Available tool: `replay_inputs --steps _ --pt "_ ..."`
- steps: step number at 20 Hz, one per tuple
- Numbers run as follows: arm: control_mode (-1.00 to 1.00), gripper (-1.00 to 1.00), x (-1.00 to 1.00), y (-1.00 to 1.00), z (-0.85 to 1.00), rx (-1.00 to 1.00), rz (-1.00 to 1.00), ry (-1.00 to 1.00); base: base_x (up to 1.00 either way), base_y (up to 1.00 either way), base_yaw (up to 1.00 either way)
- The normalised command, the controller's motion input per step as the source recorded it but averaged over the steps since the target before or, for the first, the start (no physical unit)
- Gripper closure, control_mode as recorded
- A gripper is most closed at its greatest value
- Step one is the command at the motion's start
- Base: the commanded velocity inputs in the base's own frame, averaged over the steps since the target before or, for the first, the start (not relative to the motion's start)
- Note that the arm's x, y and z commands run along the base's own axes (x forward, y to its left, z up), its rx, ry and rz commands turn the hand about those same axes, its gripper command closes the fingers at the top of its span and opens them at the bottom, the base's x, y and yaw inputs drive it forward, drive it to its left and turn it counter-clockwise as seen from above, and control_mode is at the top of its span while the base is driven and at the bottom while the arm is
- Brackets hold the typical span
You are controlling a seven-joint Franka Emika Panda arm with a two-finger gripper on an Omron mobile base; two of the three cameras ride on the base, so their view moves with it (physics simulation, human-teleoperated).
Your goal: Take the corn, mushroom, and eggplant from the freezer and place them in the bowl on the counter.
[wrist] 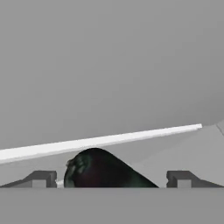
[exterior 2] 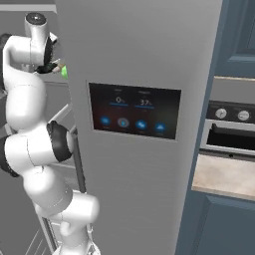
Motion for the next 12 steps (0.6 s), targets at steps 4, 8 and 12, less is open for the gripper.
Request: replay_inputs --steps 4,8,12 --pt "-1.00 -1.00 0.34 0.00 -0.09 0.00 0.22 0.00 0.00 0.00 0.00" --pt "-1.00 -1.00 0.24 0.00 -0.03 -0.01 0.18 0.10 0.00 0.00 0.00" --pt "-1.00 -1.00 0.12 0.00 0.00 -0.08 0.15 0.20 0.00 0.00 0.00"
